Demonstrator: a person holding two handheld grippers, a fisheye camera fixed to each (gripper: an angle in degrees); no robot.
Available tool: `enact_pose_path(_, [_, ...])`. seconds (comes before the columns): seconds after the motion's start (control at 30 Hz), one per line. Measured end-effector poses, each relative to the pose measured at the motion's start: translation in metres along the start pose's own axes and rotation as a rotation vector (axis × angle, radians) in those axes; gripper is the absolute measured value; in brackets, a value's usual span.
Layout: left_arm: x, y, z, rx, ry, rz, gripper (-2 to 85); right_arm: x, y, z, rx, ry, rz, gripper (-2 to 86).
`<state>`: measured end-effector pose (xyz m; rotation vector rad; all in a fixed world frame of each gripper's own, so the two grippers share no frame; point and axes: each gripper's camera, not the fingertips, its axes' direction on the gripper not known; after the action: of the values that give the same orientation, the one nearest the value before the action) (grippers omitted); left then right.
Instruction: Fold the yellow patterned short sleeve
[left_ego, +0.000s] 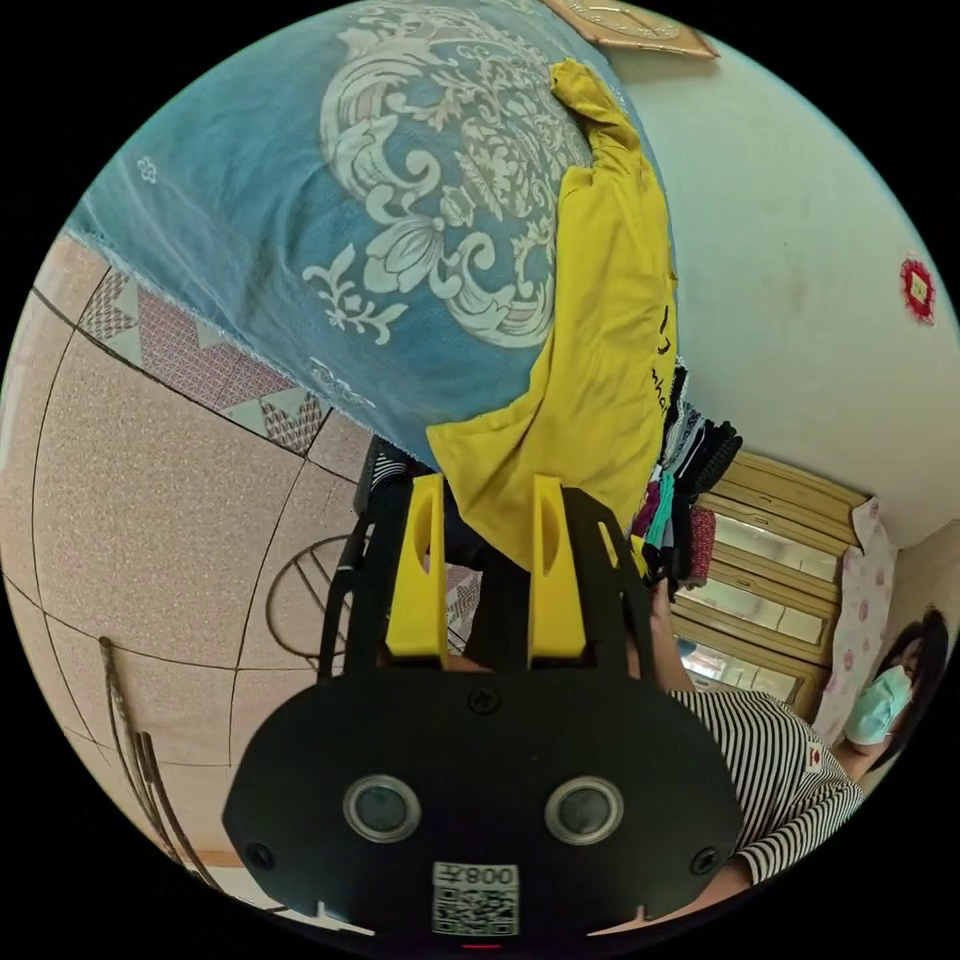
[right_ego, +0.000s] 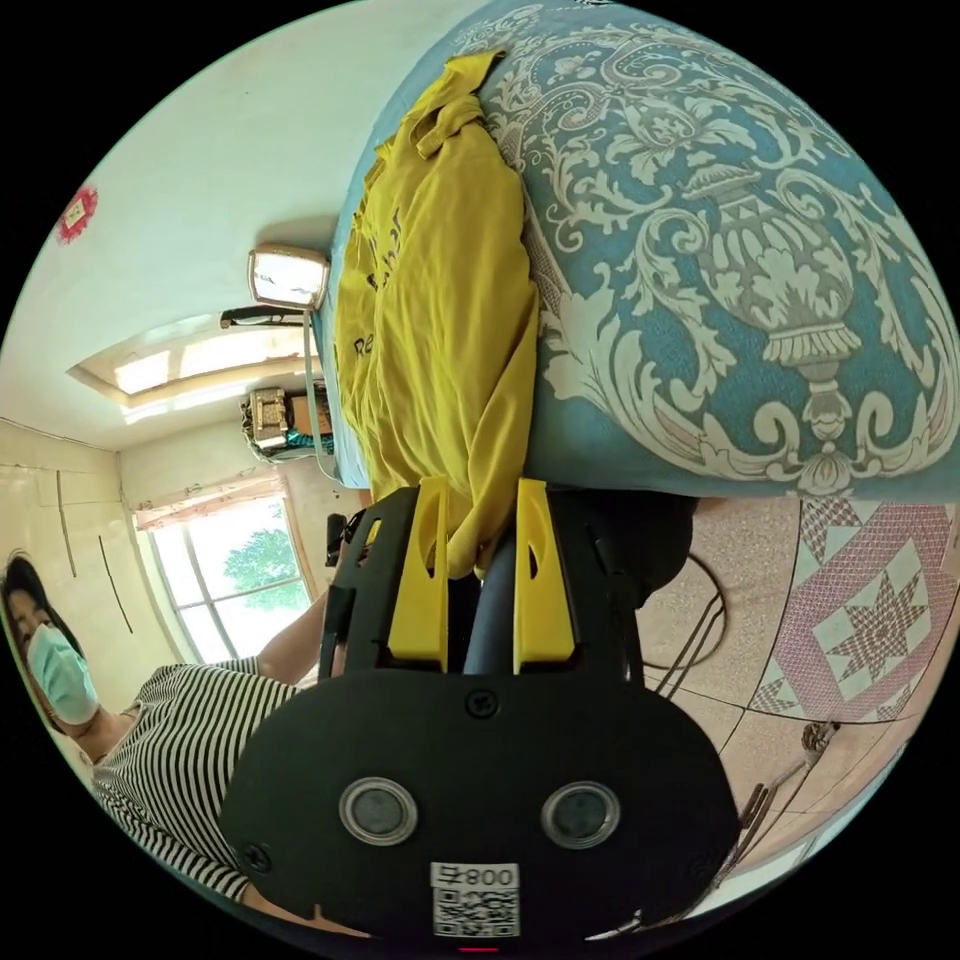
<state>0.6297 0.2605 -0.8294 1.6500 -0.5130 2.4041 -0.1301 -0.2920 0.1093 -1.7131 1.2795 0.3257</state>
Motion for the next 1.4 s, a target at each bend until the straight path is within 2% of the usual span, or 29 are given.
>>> enact_pose_path(0.17, [0.013,0.009,0.042,0.009,0.140,0.001,2.2,0.012,0.008,0.031,-0.059,0.030,0.021,3.1])
enact_pose_path(0.27, [0.033,0.025,0.042,0.049,0.203,0.039,1.5,0.016,0.024,0.029,-0.058,-0.038,-0.003,1.5])
enact_pose_path(0.4, [0.074,0.055,0.022,0.139,0.342,0.130,1.0,0.022,0.058,-0.001,-0.004,-0.180,-0.048,0.7])
enact_pose_path(0.5, [0.113,0.077,0.000,0.180,0.378,0.210,0.9,0.024,0.087,-0.031,0.037,-0.266,-0.088,0.5])
enact_pose_path(0.67, [0.169,0.114,-0.026,0.219,0.377,0.295,0.7,0.025,0.128,-0.069,0.072,-0.256,-0.126,0.3])
enact_pose_path(0.83, [0.187,0.140,-0.028,0.248,0.332,0.231,0.6,0.043,0.157,-0.079,0.081,-0.228,-0.101,0.2])
enact_pose_path(0.97, [0.184,0.146,0.002,0.189,0.216,0.029,0.4,0.082,0.167,-0.055,0.044,-0.204,0.025,0.3])
enact_pose_path(1.1, [0.210,0.171,-0.002,0.291,0.284,-0.080,0.0,0.106,0.184,-0.034,0.088,-0.251,0.130,0.2])
enact_pose_path(1.23, [0.278,0.178,-0.019,0.277,0.197,0.001,0.0,0.104,0.204,-0.026,0.132,-0.266,0.163,0.1])
enact_pose_path(1.33, [0.368,0.172,-0.033,0.253,0.020,0.145,0.2,0.089,0.222,-0.028,0.182,-0.199,0.173,0.0])
enact_pose_path(1.4, [0.458,0.161,-0.034,0.208,-0.171,0.297,0.5,0.064,0.233,-0.032,0.225,-0.066,0.167,0.0])
